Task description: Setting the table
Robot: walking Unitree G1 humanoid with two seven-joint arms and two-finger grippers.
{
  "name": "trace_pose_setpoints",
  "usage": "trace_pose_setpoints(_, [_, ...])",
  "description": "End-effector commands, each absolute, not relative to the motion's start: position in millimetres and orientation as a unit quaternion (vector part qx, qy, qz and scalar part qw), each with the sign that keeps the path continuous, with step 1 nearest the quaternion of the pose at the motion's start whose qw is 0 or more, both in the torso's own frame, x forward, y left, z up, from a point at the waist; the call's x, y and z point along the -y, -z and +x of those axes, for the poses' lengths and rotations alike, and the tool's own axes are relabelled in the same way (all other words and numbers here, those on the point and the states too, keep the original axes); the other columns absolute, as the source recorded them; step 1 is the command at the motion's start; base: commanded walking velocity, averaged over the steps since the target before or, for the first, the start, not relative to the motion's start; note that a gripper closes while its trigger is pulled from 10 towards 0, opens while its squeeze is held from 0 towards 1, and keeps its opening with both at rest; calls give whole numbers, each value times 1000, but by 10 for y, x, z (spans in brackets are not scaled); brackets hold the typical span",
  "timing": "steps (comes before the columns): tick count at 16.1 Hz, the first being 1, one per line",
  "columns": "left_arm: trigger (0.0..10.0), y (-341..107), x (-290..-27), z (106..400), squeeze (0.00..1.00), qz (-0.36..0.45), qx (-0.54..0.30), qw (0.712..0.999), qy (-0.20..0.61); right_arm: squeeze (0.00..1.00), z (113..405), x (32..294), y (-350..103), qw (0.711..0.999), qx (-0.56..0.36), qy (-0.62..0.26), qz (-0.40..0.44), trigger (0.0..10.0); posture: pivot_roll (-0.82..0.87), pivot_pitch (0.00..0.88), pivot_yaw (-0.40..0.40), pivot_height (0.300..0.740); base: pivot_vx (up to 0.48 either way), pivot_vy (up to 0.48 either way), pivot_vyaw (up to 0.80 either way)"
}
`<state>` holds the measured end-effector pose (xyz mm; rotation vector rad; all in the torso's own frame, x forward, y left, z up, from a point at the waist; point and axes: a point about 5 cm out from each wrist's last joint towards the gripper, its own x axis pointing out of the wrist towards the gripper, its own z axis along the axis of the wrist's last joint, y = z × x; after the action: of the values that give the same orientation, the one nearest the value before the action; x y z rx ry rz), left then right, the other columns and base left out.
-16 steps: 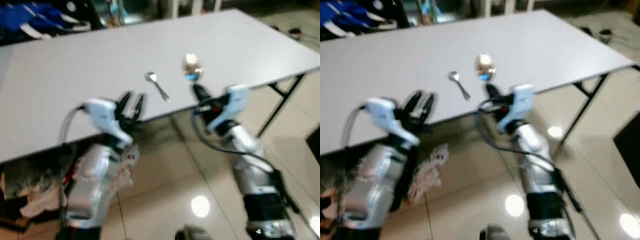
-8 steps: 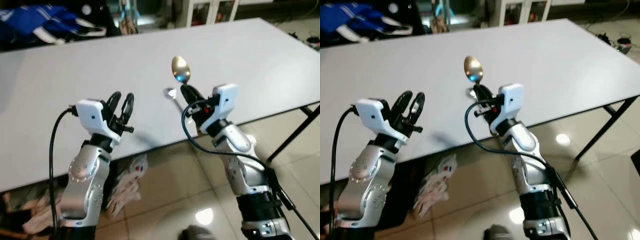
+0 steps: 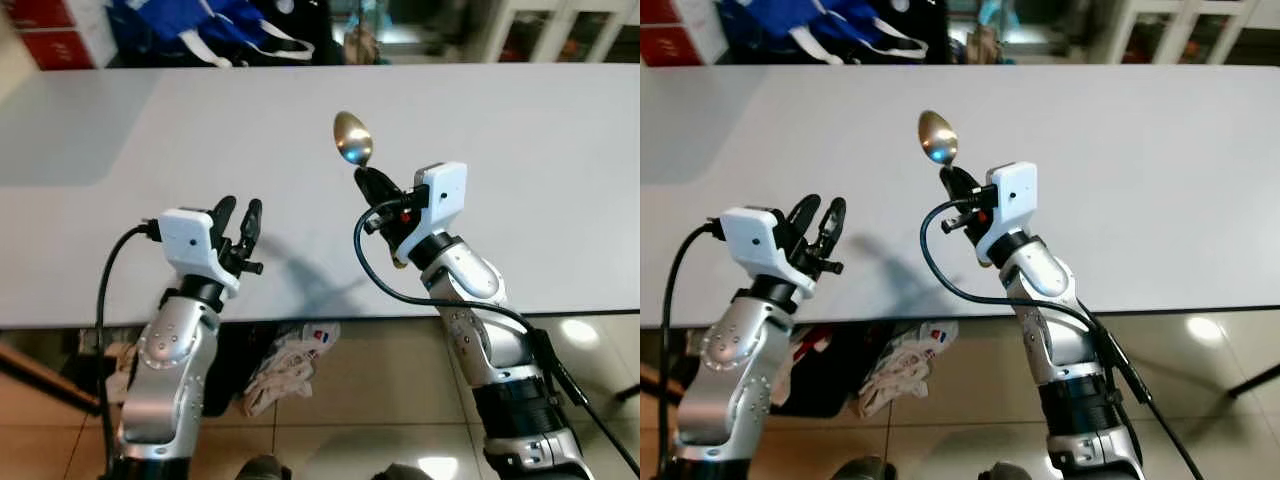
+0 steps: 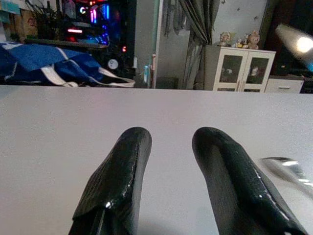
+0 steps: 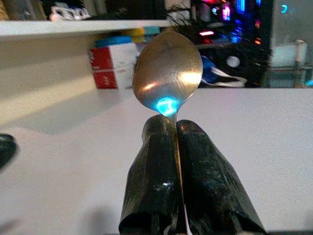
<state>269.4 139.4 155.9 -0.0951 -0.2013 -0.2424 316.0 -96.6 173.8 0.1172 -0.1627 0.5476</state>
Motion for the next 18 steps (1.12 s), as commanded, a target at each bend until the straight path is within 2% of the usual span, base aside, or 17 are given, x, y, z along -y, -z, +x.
trace_pose_setpoints(1, [10000, -1618, -1308, 2688, 0, -47, 112, 983, 138, 0, 3183, 1068, -1704, 966, 68, -244, 49, 10000, -156, 88, 18, 740, 0, -446, 0])
trace_pose_setpoints(5, [10000, -1616, -1358, 2718, 0, -51, 108, 987, 111, 0, 3212, 1045, -1644, 974, 40, -222, 20, 10000, -159, 94, 19, 740, 0, -402, 0])
trace_pose_setpoints(9, [10000, -1634, -1393, 2714, 0, -57, 109, 988, 91, 0, 3299, 941, -1599, 980, 14, -194, 26, 10000, -160, 114, 19, 740, 0, 0, 0])
trace_pose_setpoints(12, [10000, -1658, -1394, 2663, 0, -56, 108, 989, 87, 0, 3523, 793, -1602, 987, -8, -162, 10, 10000, -153, 146, 21, 740, 0, 0, 0])
trace_pose_setpoints(14, [10000, -1682, -1382, 2564, 0, -55, 106, 989, 86, 0, 3701, 762, -1685, 989, -13, -142, 27, 10000, -130, 189, 19, 740, 0, 0, 0])
trace_pose_setpoints(18, [10000, -1764, -1370, 2362, 0, -38, 103, 990, 85, 0, 3856, 736, -1806, 990, -1, -136, 31, 10000, -71, 260, 10, 740, 0, 0, 0])
